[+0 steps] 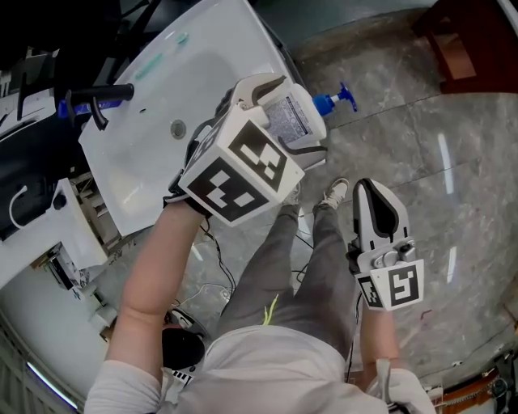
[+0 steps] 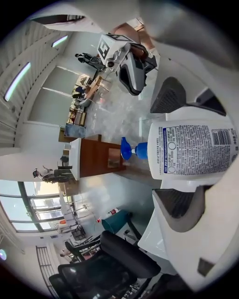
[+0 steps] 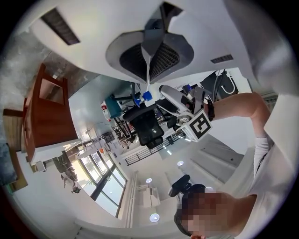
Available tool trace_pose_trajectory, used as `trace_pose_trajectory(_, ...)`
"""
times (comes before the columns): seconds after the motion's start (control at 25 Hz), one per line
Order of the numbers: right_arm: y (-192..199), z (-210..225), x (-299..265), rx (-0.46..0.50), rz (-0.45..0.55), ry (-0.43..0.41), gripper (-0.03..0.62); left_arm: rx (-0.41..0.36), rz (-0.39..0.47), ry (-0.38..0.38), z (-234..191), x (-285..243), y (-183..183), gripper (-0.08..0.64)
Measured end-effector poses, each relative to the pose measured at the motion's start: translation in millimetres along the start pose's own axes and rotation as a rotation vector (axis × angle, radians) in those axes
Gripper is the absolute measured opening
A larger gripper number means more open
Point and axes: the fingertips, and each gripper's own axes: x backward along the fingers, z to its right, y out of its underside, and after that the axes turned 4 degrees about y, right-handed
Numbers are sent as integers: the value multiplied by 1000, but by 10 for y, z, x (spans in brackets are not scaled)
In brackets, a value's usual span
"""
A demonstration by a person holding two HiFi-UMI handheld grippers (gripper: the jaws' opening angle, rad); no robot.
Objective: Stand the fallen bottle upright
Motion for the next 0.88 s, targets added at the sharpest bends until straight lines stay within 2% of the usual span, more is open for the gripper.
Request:
trace_pose_trajectory(0.28,98,-23,-9,-12,-4,-4,46,-4,-109,38,31,-76,112,508)
trace_pose_trajectory(0.52,112,17,40,-16,-1,7,46,28,-170,71,47,-149,162,508)
trace_pose_trajectory(0.64,117,29,59,-19,1,7,46,11,-219,71,56,-187,201,508)
trace_pose_trajectory(0.88,151,51,106,-22,-3,11,46,52,-207,86,26,-218,182,506)
